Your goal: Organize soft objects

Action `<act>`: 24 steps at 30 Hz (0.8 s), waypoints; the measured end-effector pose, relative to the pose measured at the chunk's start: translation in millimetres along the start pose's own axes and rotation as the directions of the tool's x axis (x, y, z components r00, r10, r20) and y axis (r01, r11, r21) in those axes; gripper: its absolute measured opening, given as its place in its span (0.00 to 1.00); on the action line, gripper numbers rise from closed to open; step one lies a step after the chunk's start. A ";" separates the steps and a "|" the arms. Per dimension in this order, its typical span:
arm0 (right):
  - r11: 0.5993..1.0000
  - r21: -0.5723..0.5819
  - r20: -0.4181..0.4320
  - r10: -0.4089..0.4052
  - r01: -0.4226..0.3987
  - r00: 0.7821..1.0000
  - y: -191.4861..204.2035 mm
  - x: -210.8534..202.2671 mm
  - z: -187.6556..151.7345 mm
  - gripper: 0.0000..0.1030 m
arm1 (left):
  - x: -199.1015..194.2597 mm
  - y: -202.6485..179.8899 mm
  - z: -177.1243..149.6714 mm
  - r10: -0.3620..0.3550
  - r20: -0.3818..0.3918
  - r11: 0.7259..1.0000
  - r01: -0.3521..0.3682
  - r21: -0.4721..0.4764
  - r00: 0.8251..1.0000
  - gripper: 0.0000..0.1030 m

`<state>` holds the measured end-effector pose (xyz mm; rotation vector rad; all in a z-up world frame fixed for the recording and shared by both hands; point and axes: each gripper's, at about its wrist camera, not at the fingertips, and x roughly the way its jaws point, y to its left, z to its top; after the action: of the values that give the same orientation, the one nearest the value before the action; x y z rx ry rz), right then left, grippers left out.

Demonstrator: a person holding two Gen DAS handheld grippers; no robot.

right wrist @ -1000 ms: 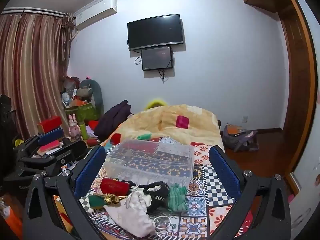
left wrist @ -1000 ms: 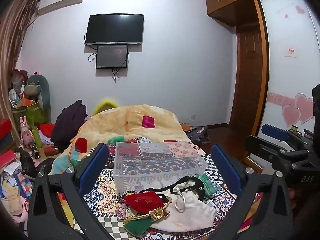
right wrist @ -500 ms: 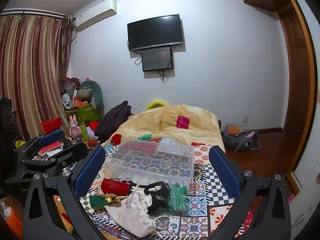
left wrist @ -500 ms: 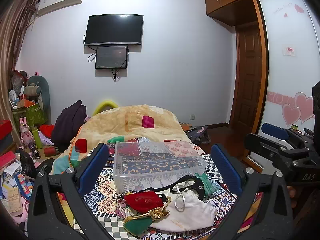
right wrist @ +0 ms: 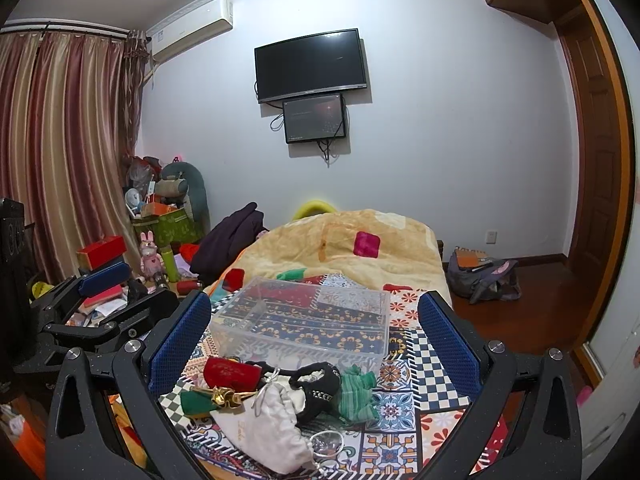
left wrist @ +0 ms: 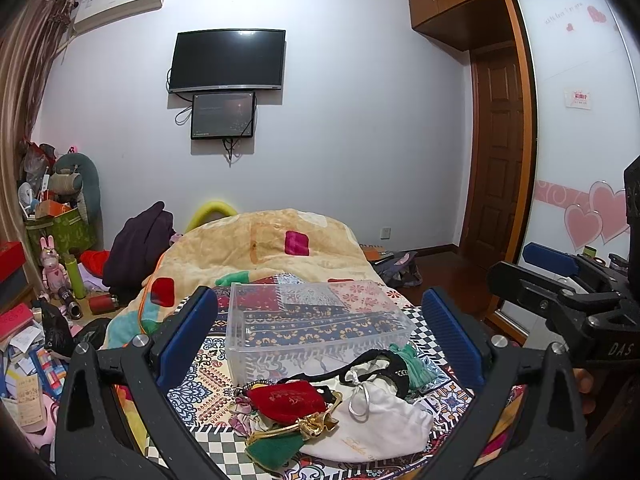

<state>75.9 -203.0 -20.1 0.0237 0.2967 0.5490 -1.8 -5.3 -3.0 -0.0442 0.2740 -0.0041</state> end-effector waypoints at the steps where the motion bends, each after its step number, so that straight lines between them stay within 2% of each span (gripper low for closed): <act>1: 1.000 0.000 -0.001 0.001 -0.001 1.000 0.0 0.2 0.1 1.00 | 0.1 -0.3 -0.1 0.000 -0.001 1.000 0.000 0.001 1.000 1.00; 24: 1.000 0.006 0.003 0.008 -0.008 1.000 4.1 -7.6 6.0 1.00 | 0.8 2.6 1.0 0.008 -0.002 1.000 -0.008 -0.012 1.000 1.00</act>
<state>69.3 -203.1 -11.9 0.0318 0.2957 0.5563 -0.8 -2.7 -2.4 -0.0545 0.2766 0.0056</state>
